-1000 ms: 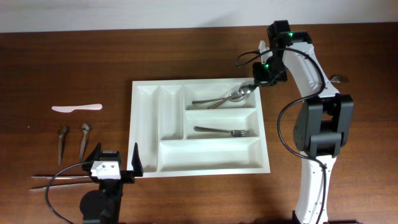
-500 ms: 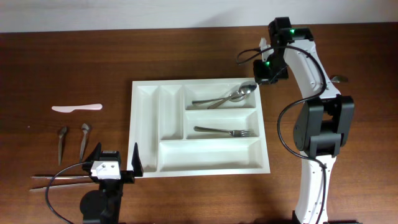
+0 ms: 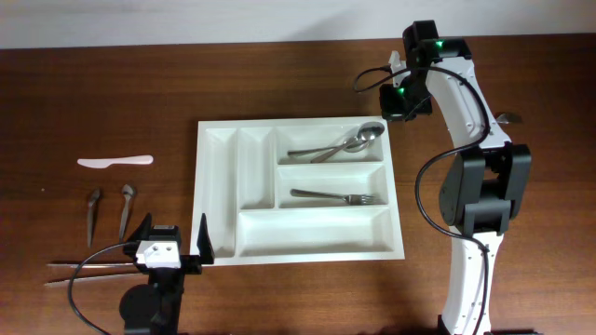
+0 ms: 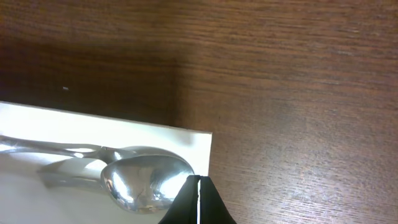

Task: Pack container

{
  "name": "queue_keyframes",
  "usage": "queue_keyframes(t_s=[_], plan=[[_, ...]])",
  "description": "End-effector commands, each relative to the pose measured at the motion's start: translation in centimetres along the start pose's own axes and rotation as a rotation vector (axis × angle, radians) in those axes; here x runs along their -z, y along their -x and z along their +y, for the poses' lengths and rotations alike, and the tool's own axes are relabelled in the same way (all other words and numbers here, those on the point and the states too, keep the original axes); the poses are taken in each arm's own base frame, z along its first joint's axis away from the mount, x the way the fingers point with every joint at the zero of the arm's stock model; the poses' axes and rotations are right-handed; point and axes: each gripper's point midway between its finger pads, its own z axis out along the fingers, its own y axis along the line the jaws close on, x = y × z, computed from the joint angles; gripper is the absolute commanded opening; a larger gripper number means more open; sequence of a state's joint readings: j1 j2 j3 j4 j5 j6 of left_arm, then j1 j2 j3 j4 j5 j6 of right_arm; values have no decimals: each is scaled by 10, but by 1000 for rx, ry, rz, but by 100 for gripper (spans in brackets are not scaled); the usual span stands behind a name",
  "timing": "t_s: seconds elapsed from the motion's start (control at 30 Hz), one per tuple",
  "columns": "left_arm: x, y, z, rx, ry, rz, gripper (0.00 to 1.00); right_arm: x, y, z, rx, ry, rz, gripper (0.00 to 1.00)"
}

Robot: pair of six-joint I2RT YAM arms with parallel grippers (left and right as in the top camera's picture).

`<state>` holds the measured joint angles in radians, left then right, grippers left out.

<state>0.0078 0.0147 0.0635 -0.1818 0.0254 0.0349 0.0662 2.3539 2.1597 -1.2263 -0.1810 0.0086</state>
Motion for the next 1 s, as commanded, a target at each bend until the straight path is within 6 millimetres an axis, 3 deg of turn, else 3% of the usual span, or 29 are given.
queue_keyframes(t_s=[0.0,0.47,0.97], plan=[[0,-2,2,-15,11,-2,99,-1,4,1,1,-11,-8,4],[0,-2,2,-15,11,-2,99,-1,4,3,2,-1,-8,4],[0,-2,2,-15,11,-2,99,-4,4,22,31,38,-7,4]])
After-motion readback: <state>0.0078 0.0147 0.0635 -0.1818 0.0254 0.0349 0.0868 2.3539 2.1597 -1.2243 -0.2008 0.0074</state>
